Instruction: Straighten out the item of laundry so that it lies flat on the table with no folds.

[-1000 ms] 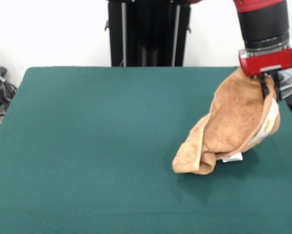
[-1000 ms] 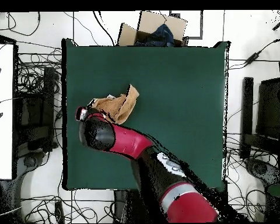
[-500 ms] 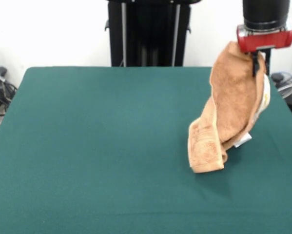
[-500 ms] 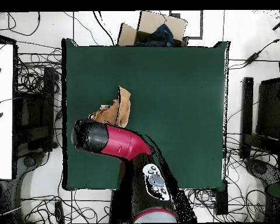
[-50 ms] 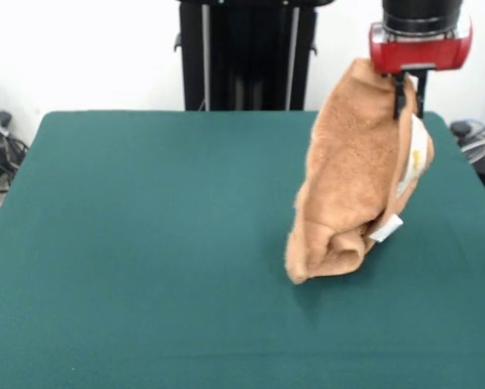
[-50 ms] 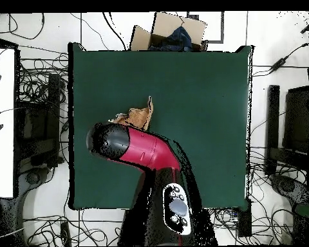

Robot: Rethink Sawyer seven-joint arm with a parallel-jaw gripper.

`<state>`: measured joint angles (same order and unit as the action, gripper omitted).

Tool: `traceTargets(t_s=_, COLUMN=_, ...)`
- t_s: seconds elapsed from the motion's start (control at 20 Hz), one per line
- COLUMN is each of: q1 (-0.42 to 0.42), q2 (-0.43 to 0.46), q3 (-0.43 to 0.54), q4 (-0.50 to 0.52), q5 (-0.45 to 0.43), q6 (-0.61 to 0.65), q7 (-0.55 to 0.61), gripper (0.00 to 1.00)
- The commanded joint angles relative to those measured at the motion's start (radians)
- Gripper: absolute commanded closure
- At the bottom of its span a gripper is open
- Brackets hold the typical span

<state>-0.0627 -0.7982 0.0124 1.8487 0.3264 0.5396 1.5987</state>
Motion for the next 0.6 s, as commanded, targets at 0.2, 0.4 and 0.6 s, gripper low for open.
traceTargets(t_s=0.2, q1=0.056, q2=0.015, q3=-0.138, q4=-0.12, q5=-0.037, q6=0.208, q7=0.311, gripper=1.0)
traceTargets(t_s=0.4, q1=0.065, q2=0.022, q3=-0.154, q4=-0.159, q5=-0.033, q6=0.272, q7=0.317, gripper=1.0)
traceTargets(t_s=0.6, q1=0.07, q2=0.02, q3=-0.173, q4=-0.194, q5=-0.033, q6=0.322, q7=0.316, gripper=1.0)
